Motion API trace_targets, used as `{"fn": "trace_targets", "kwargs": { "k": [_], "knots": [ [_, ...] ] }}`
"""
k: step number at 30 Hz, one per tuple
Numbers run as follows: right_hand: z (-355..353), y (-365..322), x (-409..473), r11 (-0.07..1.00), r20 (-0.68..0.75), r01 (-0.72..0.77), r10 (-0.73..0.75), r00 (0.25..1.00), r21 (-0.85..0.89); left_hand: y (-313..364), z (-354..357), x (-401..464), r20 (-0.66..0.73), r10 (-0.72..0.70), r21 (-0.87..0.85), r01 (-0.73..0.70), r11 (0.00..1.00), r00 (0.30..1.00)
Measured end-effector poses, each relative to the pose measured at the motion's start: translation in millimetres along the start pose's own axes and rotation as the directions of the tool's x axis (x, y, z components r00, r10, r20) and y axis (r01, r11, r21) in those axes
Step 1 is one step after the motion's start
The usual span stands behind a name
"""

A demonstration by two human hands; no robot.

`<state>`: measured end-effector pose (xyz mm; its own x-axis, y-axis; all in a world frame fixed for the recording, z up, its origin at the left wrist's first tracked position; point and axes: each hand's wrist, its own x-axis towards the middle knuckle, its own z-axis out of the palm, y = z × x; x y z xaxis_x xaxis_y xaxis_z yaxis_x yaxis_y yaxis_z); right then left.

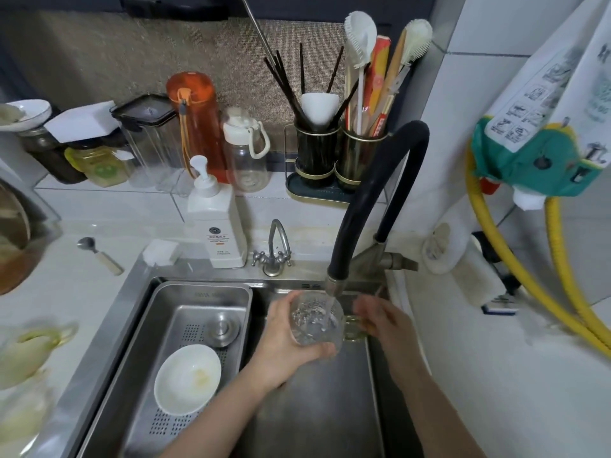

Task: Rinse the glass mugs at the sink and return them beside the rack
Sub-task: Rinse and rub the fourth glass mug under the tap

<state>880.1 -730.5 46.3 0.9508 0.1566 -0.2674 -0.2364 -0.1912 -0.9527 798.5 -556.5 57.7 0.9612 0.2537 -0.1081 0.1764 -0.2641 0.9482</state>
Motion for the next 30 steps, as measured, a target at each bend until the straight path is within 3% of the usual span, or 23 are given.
{"fn": "trace_targets", "kwargs": {
  "k": [3, 8, 11, 14, 17, 21, 25, 30],
  "knots": [
    [11, -4, -28, 0.996, 0.131, 0.048, -0.038, 0.991, -0.075, -1, -7, 1, 0.015, -0.01, 0.004, 0.01, 1.0, 1.0],
    [5, 4, -68, 1.0, 0.041, -0.001, 0.002, 0.999, -0.025, -1, -2, -7, 0.161, 0.069, 0.122, -0.089, 0.988, 0.984],
    [21, 2, -77, 0.996, 0.041, 0.012, -0.008, 0.999, -0.093, -2, -23, -10, 0.2, 0.046, -0.014, -0.045, 0.999, 0.979],
    [30, -12, -69, 0.986, -0.015, 0.044, -0.047, 0.999, -0.16, 7, -32, -4, 0.159, 0.075, -0.101, -0.06, 0.993, 0.984],
    [19, -14, -72, 0.986, -0.105, 0.071, -0.087, 0.991, -0.149, 16, -20, -4, 0.13, 0.144, -0.067, -0.136, 0.988, 0.981],
    [26, -4, -89, 0.988, -0.112, 0.043, -0.061, 0.992, -0.15, 4, -23, -15, 0.192, 0.11, -0.115, -0.089, 0.989, 0.975],
    [40, -17, -83, 0.985, -0.129, 0.069, -0.09, 0.988, -0.157, 0, -33, -12, 0.104, 0.031, -0.163, -0.014, 0.987, 0.994],
    [39, -10, -93, 0.998, -0.176, 0.04, -0.048, 0.983, -0.046, 3, -24, -18, 0.145, 0.06, -0.162, -0.036, 0.986, 0.988]
  ]
}}
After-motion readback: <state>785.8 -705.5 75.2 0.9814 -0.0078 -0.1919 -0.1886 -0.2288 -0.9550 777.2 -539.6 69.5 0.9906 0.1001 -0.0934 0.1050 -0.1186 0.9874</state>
